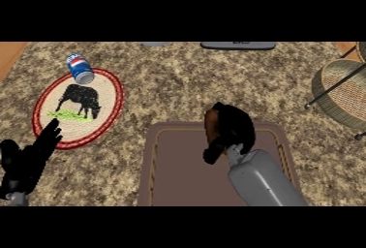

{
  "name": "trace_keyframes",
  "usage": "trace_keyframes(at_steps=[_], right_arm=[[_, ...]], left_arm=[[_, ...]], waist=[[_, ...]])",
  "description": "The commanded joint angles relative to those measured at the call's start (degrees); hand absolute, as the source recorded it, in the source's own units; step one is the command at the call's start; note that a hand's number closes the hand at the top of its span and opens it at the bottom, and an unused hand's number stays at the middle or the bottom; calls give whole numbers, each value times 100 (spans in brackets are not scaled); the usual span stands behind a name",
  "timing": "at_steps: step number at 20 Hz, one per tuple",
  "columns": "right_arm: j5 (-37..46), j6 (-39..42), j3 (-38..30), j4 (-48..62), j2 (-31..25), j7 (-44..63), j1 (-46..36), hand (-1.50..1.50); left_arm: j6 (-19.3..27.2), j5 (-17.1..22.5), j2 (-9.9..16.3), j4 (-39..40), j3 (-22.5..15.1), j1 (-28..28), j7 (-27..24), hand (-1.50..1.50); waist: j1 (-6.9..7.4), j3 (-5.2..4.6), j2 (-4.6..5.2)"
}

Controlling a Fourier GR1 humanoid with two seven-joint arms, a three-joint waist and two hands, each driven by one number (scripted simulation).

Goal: Pick the sweet potato from the tray and place it in the tiered basket

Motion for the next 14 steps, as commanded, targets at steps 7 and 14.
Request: trace_keyframes(at_steps=[7,14], right_arm=[[1310,-1332,-279,1561,123,2620,-2396,150],[2620,-1146,-721,1930,110,2995,-3600,150]], left_arm=[[-120,-54,18,-4,-117,-109,71,0],[-24,-71,-78,174,-63,-64,56,0]], waist=[[303,-12,26],[24,-12,-24]])
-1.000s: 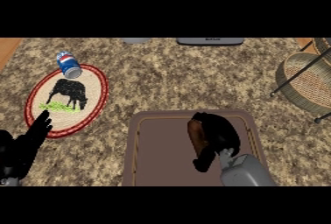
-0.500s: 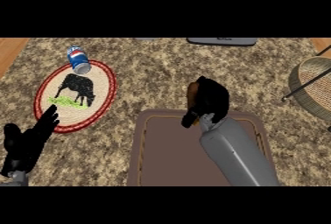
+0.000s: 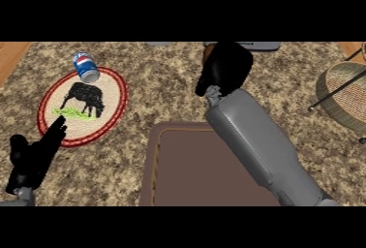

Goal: Pick the sweet potato from the tray and place it in the tiered basket

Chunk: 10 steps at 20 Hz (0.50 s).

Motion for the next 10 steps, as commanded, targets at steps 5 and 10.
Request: trace_keyframes(at_steps=[5,10], right_arm=[[1141,78,-569,346,73,1413,-1268,150],[1308,-365,-1336,257,-243,826,-1205,150]], left_arm=[[-23,5,42,135,117,67,-75,0],[-212,158,146,-32,250,352,-135,0]], waist=[[-168,-7,-10],[-179,2,-9]])
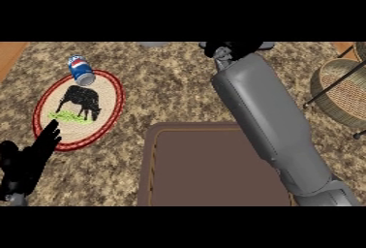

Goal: Pick the sweet potato from the tray and place it in the tiered basket

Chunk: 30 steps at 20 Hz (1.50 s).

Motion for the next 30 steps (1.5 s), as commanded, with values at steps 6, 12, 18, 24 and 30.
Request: trace_keyframes(at_steps=[6,12,18,24,30], right_arm=[[367,-745,-996,273,-492,184,-267,150],[224,-1180,-1555,832,-1322,-949,48,150],[-653,-2053,-2376,1003,-1773,-1975,-236,150],[-1229,-2619,-2904,2401,-2329,-3131,-439,150],[-1552,-2806,-3220,3264,-2904,-3927,-728,150]], left_arm=[[-4,7,-89,-269,-26,113,212,0],[-107,-39,-4,110,107,-96,25,0],[-70,-110,-136,34,-7,-124,42,0],[-130,-50,-49,128,134,-387,220,0],[-62,-246,-172,-127,-33,-139,246,0]], waist=[[5,-5,27],[-12,-6,48],[11,2,66],[73,-3,87],[130,0,93]])
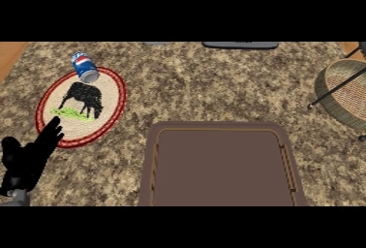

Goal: Pick the sweet potato from the tray and place it in the tiered basket

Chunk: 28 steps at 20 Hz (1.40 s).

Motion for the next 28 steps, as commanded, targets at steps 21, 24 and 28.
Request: trace_keyframes(at_steps=[21,24,28], right_arm=[[2104,2610,1611,2055,-1864,-1498,-808,150],[1817,2620,1282,2269,-1623,-974,-605,150],[1563,3680,996,2710,-2007,-737,-756,-150]], left_arm=[[-22,-42,-135,-136,-14,-68,224,0],[-51,-33,-80,33,101,-47,57,0],[36,-155,-186,-72,-51,-20,160,0]], waist=[[47,-12,24],[36,-11,23],[46,-9,32]])
